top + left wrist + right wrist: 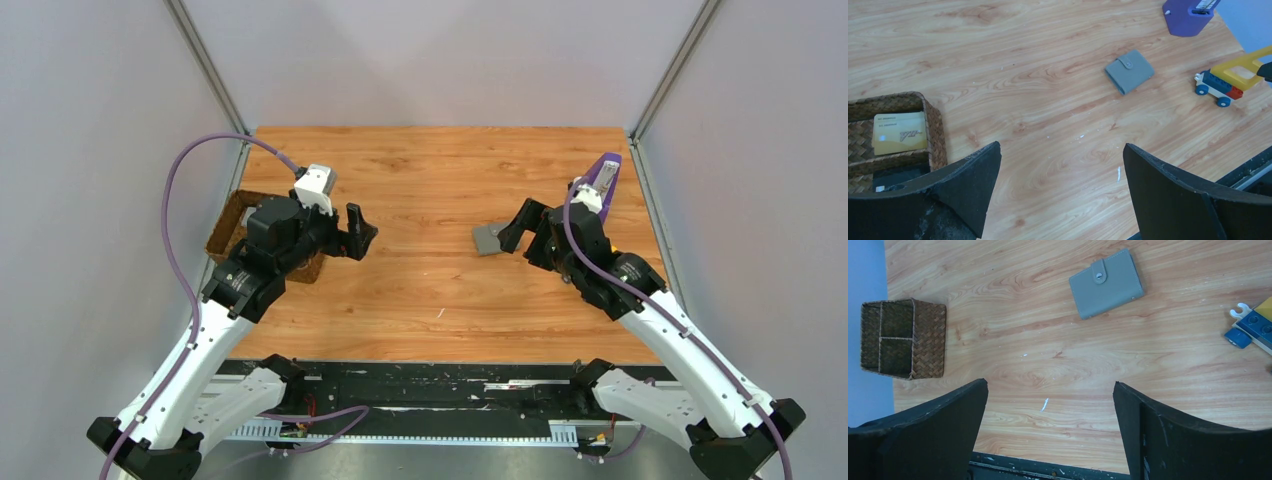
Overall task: Take the credit cards out of the card holder
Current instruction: Move the card holder to the center of the board.
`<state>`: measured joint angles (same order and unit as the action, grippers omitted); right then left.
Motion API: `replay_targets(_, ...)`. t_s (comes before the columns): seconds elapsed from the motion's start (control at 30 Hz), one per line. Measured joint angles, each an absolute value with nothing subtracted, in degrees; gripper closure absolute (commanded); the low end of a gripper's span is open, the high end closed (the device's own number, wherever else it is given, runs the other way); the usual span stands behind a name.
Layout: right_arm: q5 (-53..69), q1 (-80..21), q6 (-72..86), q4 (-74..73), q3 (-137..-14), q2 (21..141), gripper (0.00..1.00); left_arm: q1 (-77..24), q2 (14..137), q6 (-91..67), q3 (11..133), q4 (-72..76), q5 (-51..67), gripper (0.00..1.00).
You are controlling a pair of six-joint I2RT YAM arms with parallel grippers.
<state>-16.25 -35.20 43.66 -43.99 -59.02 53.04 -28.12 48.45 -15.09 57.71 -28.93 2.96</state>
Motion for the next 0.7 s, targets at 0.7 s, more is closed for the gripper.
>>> replay_targets(0.7, -22.4, -34.4, 33.7, -40.5, -60.7, 67.9, 0.24, -28.1, 48.4, -15.1, 57.7, -29.0, 2.3, 0.00)
